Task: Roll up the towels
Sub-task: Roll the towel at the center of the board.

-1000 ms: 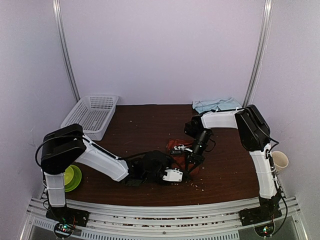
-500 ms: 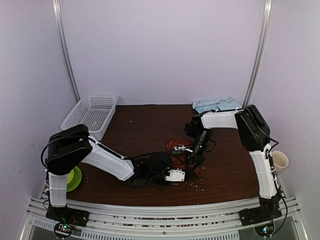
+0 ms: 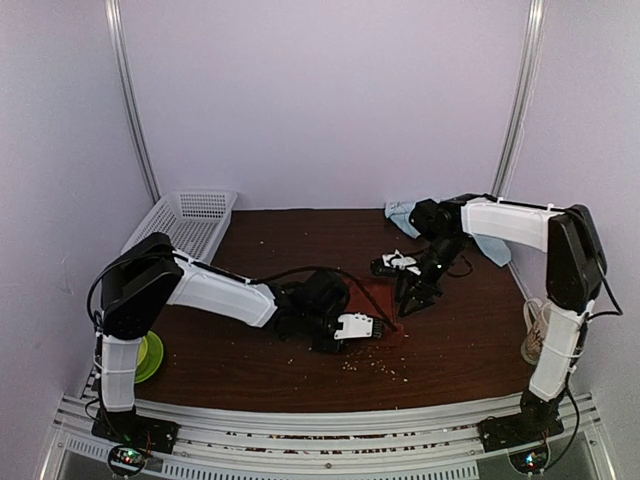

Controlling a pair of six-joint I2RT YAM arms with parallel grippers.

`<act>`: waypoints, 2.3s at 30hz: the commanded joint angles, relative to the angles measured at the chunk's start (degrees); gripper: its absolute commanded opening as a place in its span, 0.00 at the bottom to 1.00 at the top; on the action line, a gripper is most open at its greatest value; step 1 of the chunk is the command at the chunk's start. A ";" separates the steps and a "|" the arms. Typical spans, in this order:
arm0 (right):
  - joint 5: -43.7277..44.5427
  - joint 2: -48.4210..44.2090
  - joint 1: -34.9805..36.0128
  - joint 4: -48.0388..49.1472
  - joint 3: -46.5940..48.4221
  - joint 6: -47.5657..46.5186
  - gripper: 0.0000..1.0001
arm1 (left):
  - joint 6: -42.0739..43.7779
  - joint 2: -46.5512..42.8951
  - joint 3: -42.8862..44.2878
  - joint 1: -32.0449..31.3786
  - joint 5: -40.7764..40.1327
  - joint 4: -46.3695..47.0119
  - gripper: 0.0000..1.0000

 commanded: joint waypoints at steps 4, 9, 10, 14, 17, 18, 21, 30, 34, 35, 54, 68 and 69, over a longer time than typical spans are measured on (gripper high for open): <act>8.95 -17.05 -0.44 28.49 -22.16 -0.32 0.58 | -5.59 8.19 7.23 4.44 15.55 -17.99 0.00; 11.02 -28.04 -0.18 43.88 -37.13 -6.20 0.70 | -7.16 9.25 9.13 6.29 18.84 -19.87 0.00; 11.14 -29.83 -0.11 46.48 -39.24 -6.71 0.72 | -7.59 10.38 10.48 6.73 19.25 -21.53 0.00; 10.76 -33.91 0.90 51.72 -44.33 -9.34 0.72 | -8.38 13.69 16.79 7.62 19.95 -28.46 0.00; 12.57 -35.05 3.54 54.37 -46.75 -9.67 0.72 | -8.17 14.68 19.53 7.79 19.88 -31.08 0.00; 13.58 -35.23 4.70 55.78 -47.67 -9.52 0.72 | -8.15 14.72 19.97 7.82 20.00 -31.60 0.00; 17.49 -35.13 8.53 61.32 -50.94 -8.86 0.71 | -8.01 14.64 20.94 8.17 20.97 -32.56 0.00; 32.56 -29.04 18.76 79.40 -55.34 -4.12 0.71 | -9.92 19.48 28.47 10.01 24.24 -39.77 0.00; 39.24 -24.24 22.40 85.42 -56.08 -3.94 0.70 | -9.39 19.52 28.00 10.05 25.09 -39.86 0.00; 40.81 -23.12 23.25 86.41 -55.98 -4.02 0.69 | -9.29 19.54 27.92 10.10 25.23 -39.86 0.00; 50.05 -13.43 25.04 83.60 -50.40 0.14 0.03 | -6.38 13.49 22.27 10.37 25.55 -35.01 0.06; 42.17 -14.56 20.94 74.42 -46.45 3.58 0.00 | -7.75 -8.68 0.42 10.21 11.43 -9.66 0.37; 41.62 -14.57 20.74 73.42 -45.95 3.91 0.00 | -7.72 -10.81 -2.28 10.12 9.74 -5.78 0.39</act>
